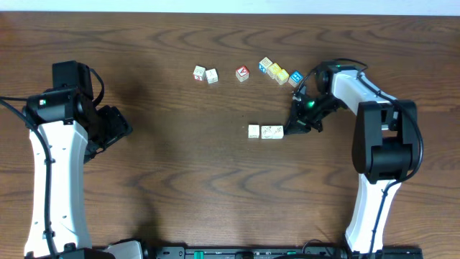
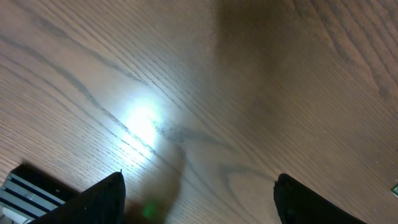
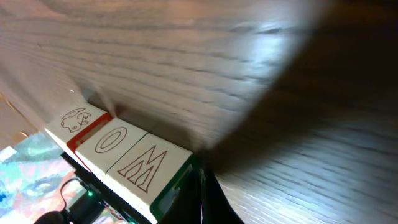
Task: Lift 3 blocks
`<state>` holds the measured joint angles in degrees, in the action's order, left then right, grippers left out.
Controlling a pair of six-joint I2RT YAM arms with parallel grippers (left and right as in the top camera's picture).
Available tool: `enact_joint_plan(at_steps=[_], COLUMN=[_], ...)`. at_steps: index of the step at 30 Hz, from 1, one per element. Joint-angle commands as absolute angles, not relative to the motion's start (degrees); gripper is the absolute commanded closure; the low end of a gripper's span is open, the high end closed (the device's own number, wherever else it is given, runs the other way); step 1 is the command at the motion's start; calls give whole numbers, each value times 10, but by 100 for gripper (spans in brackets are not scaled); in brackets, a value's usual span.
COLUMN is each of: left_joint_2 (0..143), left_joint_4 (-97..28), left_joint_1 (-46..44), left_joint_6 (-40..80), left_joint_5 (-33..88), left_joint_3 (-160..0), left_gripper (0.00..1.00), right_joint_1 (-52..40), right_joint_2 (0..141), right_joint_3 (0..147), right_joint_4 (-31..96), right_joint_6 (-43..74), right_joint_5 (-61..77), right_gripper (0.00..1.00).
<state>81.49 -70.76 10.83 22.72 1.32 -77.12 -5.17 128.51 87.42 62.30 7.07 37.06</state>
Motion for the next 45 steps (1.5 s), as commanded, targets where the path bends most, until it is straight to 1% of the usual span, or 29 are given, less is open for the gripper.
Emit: enact_joint_plan(at_steps=[1,14,20,23,27,32,35,40,45], left_joint_2=[813,813,813,813,813,813,813,813,813], left_joint_4=[-711,-711,-711,-711,-711,-711,-711,-711,-711], left_joint_1=[110,110,110,110,110,110,110,110,110], left_joint_6=[232,232,232,232,232,232,232,232,232], left_joint_5=[10,10,10,10,10,10,10,10,10], left_joint_3=[-781,-781,-781,-781,-781,-781,-781,-781,-781], left_gripper=[23,23,23,23,23,23,23,23,23], right_joint_1=[-65,-62,-54,-50,-48,-56,-74,-111,-146], right_joint_2=[1270,1270,1270,1270,1270,1268,1266,1258,1187], right_joint_3=[872,875,903,947,1027,1091,1087,1078,1077], right_joint_4=[622,612,623,670,763,847,868,888,891], right_joint_6=[88,109,109,109,109,106,107,107,115], right_joint_5=[375,362,355,299,201,161,128,125,117], right_gripper=[99,99,99,99,99,99,99,99,99])
